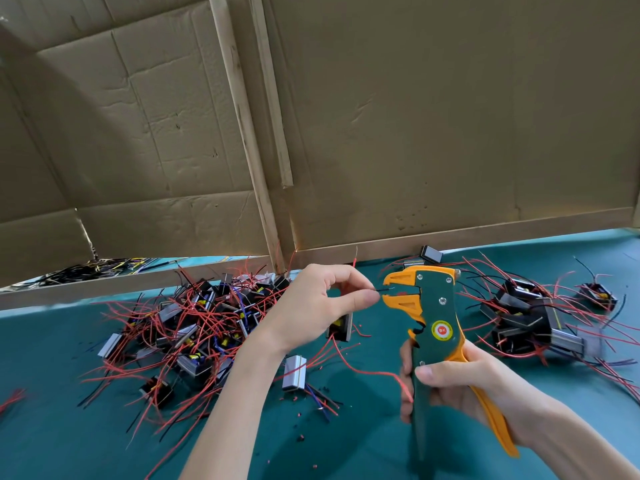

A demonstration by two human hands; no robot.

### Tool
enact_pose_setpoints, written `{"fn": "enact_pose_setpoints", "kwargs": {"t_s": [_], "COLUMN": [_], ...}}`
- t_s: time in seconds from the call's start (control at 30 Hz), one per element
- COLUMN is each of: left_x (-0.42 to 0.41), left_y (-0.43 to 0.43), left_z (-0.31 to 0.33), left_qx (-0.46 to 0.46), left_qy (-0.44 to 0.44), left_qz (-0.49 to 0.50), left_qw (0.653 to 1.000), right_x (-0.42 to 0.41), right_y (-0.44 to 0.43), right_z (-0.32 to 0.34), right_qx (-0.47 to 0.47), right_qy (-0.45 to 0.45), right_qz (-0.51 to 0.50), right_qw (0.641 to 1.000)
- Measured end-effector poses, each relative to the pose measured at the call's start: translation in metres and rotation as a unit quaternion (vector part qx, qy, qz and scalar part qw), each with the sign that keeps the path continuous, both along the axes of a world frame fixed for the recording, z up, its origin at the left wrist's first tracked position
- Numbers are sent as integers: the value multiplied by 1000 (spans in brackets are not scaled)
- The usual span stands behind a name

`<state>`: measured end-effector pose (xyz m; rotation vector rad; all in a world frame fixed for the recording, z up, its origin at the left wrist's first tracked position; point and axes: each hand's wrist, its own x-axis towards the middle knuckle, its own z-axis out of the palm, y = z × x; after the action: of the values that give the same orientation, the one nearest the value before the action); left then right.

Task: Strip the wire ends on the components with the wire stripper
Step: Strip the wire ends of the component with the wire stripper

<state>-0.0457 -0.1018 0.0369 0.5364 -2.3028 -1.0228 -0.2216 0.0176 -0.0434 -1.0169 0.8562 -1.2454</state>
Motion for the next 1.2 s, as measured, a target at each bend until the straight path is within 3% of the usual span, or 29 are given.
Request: {"fn": "enact_pose_setpoints", "kwargs": {"t_s": [0.57,0.73,0.87,0.93,1.03,1.2], "left_x": [5,8,3,-3,-8,-10], "left_y": [0,-8,-14,-14,-14,-16], "left_z": [5,3,-7,-15,-24,-27], "left_qx": [-14,-31,-19,3,32,-8], "left_qy": [-47,-43,-31,-26,-9,22], "left_qz": [-15,-15,23,33,23,59], "left_qw": [999,998,999,999,999,998], "right_x": [-3,17,33,33,25,7], "right_y": [8,11,8,7,2,0], "right_z": [0,-2,-8,-9,-2,5], "right_qx": [-7,15,41,43,12,-18], "right_qy": [84,70,88,54,-73,-153], "right_qz": [6,-54,-163,-159,-101,-145], "right_qw": [996,996,982,985,992,977]}}
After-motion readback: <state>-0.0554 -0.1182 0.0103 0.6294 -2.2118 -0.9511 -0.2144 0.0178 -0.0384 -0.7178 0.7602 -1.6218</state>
